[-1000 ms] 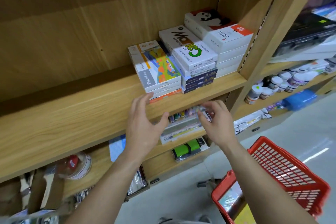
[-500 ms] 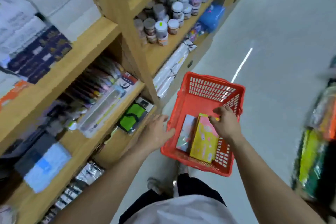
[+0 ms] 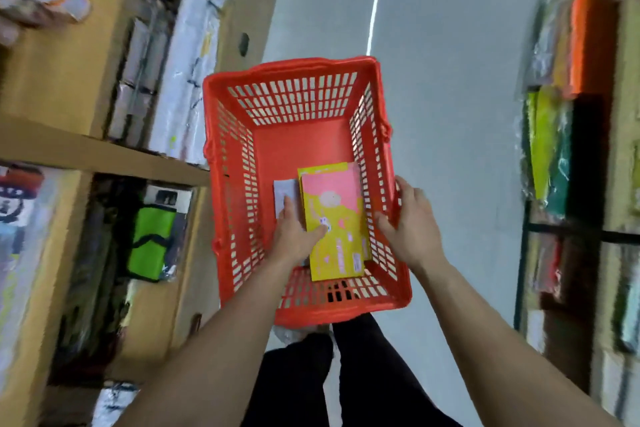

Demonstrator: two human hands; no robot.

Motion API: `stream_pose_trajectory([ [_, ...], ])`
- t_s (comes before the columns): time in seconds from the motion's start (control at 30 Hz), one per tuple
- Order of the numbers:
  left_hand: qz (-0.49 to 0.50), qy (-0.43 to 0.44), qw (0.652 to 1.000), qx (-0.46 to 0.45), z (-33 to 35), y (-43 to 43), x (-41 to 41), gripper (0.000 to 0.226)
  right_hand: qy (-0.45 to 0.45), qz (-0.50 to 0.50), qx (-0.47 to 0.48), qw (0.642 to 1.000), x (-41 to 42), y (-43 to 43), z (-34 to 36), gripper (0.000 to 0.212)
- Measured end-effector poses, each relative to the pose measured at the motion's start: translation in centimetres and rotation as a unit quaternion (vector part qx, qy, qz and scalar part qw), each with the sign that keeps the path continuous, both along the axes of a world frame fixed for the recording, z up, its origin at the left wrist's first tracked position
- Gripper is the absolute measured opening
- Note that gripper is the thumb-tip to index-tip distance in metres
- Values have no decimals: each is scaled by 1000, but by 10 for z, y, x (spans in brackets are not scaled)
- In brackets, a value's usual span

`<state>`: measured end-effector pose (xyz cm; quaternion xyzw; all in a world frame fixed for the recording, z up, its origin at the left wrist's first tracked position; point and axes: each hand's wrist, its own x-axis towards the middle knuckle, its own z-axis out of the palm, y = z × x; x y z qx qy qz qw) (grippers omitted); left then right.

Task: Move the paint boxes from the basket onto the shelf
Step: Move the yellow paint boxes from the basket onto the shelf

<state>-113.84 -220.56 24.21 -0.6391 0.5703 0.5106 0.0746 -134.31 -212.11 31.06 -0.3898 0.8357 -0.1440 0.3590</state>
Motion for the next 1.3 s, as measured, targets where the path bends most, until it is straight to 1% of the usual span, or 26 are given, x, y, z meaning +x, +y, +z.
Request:
stream_pose_trajectory([
  [0.07, 13, 6, 1000, 15, -21, 2, -8, 109, -22, -8, -16, 1000, 2, 4, -12, 76],
  [0.13, 30, 15, 999, 24, -36, 5, -16, 106, -37, -26, -46, 998, 4, 5, -19, 71],
  [0.23, 101, 14, 993, 55, -48, 7, -25, 110, -26, -51, -70, 996, 7, 6, -24, 64],
  [0.3, 147, 23, 986, 72, -53, 7, -30, 107, -18, -60, -76, 995, 8, 6, -27, 61],
  [0.37, 167, 39, 983, 69, -55, 10, -33, 102, -15, -61, -80, 995, 8, 7, -29, 61],
  [0.57, 174, 49, 982, 50, -48, 22, -38, 107, -17, -65, -85, 994, 11, 9, -33, 60],
  [0.67, 177, 54, 981, 61, -46, 20, -36, 106, -15, -69, -88, 994, 12, 10, -36, 60],
  [0.77, 177, 70, 980, 55, -45, 21, -33, 100, -12, -69, -91, 993, 11, 11, -38, 62],
  [0.83, 175, 82, 980, 36, -44, 23, -28, 93, -9, -69, -93, 993, 12, 12, -39, 63],
  [0.87, 171, 86, 981, 26, -43, 23, -25, 93, -8, -69, -94, 993, 12, 12, -39, 63],
  [1.0, 112, 105, 988, 5, -36, 22, -25, 117, -5, -72, -94, 993, 11, 13, -40, 63],
  [1.1, 95, 142, 985, -2, -33, 21, -26, 118, -3, -74, -91, 993, 11, 13, -41, 62],
  [1.3, 128, 165, 978, 7, -15, 22, -28, 114, 6, -71, -86, 994, 13, 13, -39, 61],
])
